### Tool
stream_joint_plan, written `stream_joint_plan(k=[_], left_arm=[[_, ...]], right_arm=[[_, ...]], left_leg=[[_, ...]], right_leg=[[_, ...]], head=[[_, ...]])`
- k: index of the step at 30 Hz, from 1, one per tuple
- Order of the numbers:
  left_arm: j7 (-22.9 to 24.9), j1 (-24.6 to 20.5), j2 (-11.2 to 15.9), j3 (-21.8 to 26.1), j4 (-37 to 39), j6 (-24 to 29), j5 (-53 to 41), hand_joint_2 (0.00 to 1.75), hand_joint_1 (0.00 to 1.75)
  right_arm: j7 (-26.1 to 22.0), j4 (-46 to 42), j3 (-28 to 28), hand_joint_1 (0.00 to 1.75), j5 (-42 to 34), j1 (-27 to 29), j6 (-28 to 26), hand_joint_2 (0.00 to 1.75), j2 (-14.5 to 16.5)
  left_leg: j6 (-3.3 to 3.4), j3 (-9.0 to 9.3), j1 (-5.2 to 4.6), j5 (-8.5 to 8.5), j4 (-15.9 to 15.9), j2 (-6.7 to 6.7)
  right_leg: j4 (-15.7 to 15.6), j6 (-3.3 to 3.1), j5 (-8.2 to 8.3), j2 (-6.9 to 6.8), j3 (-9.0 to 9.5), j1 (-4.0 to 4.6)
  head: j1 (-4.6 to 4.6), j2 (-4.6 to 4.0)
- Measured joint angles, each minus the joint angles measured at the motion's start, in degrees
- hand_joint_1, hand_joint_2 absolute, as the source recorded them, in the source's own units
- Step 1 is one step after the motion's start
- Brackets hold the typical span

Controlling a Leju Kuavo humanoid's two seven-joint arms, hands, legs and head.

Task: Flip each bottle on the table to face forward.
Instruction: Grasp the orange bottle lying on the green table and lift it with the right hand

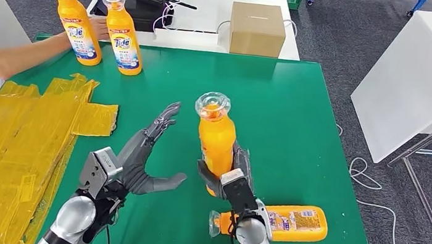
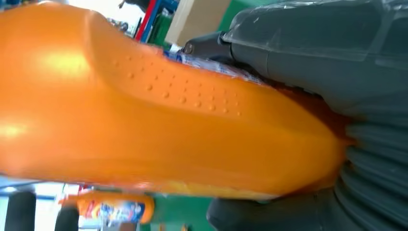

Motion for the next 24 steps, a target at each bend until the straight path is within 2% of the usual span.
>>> stream_joint_plan(k=[7, 11, 18, 24], left_arm=[[0.0, -0.42, 0.1, -0.04, 0.33, 0.01, 0.32, 1.75, 0.0], [0.01, -0.83, 0.17, -0.05, 0.67, 0.04, 1.35, 1.75, 0.0], [0.0, -1.5, 0.31, -0.06, 1.27, -0.17, 3.34, 1.75, 0.0], [0.2, -1.55, 0.98, 0.01, 1.34, -1.55, 6.43, 1.75, 0.0]], right_arm=[[-0.2, 1.54, 1.26, 1.75, 0.43, -0.53, -0.27, 1.75, 0.19], [-1.43, 2.72, 3.74, 1.75, 5.25, -1.25, -2.43, 1.75, 0.2], [-4.02, 4.24, 12.03, 1.75, 17.6, -2.19, -15.28, 1.75, 0.36], [-1.47, 4.62, 17.06, 1.75, 26.52, -4.26, -24.75, 1.75, 0.33]], left_leg=[[0.0, 0.0, 0.01, 0.0, 0.0, 0.01], [0.0, 0.0, 0.01, 0.0, 0.0, 0.01], [0.0, -0.01, 0.02, 0.0, 0.0, 0.02], [0.0, 0.01, 0.01, 0.0, 0.0, 0.03]], right_leg=[[0.01, 0.0, 0.0, 0.0, -0.01, 0.0], [0.01, 0.0, 0.0, 0.01, -0.02, 0.01], [0.02, 0.0, 0.0, 0.01, -0.02, 0.02], [0.01, 0.0, 0.0, 0.03, -0.02, 0.02]], head=[[0.01, 0.0], [0.01, 0.0], [0.0, 0.0], [0.03, 0.0]])
